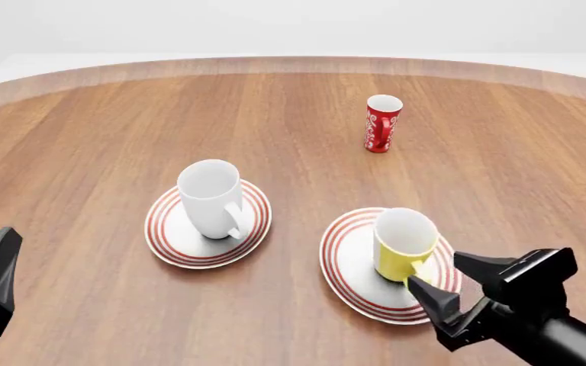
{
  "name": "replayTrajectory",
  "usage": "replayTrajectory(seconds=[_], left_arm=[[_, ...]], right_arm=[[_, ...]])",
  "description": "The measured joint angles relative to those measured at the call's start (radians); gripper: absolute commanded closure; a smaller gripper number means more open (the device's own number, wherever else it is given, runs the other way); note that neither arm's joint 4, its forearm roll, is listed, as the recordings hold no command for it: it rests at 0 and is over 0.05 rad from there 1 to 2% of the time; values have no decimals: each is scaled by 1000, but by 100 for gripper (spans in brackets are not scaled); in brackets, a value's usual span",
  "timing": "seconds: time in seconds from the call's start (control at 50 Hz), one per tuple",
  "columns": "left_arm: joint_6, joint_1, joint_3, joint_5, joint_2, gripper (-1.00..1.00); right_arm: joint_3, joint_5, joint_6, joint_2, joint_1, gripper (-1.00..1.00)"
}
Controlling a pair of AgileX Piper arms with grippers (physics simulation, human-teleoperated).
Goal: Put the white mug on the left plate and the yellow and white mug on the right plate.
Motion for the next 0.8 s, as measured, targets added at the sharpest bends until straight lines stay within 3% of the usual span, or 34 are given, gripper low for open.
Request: replayTrajectory(seconds=[0.42, 0.8], left_arm=[[0, 0, 0, 0, 0, -100], [0, 0, 0, 0, 0, -100]], right_arm=[[0, 365, -23, -412, -64, -100], [0, 619, -41, -719, -138, -100]])
